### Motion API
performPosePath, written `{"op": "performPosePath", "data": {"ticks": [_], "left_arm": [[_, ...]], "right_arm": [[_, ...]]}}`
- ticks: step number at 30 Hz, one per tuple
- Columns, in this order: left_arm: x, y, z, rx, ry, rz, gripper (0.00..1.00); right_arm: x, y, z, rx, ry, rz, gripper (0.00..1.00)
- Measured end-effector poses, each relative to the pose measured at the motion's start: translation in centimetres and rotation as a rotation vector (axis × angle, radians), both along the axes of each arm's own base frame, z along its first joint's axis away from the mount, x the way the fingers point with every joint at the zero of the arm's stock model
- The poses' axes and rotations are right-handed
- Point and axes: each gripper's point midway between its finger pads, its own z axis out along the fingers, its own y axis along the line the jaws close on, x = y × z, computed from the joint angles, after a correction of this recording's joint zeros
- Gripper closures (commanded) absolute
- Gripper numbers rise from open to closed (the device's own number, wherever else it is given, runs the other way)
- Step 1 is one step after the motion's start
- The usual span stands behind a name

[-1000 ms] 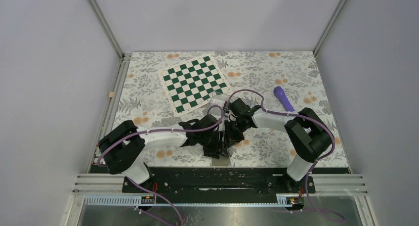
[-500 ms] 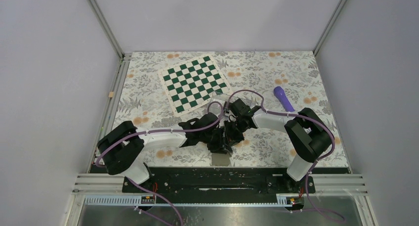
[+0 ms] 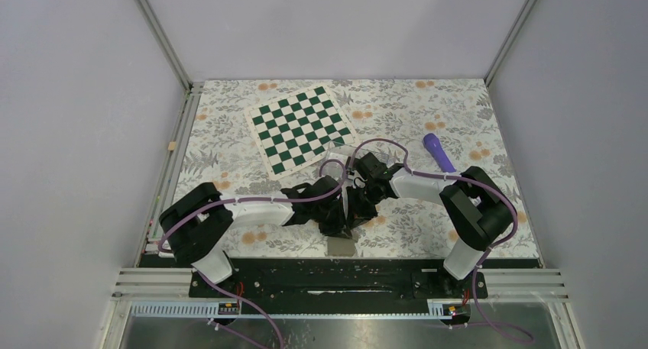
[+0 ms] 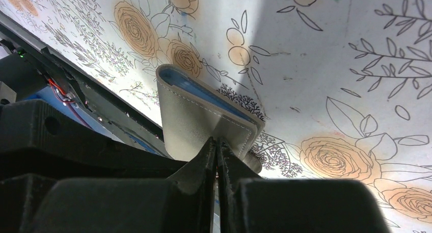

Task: Put the credit cards into the card holder
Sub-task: Close the card holder at the center of the board.

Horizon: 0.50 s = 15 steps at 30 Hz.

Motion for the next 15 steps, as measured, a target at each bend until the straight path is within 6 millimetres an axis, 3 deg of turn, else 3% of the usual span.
{"op": "performPosePath", "data": {"ticks": [15], "left_arm": [[0.3,1.4,0.9,0.071,-0.04,0.003,1.0]], "right_arm": [[0.0,0.0,0.0,-0.001,-0.001,-0.001,0.93]]}}
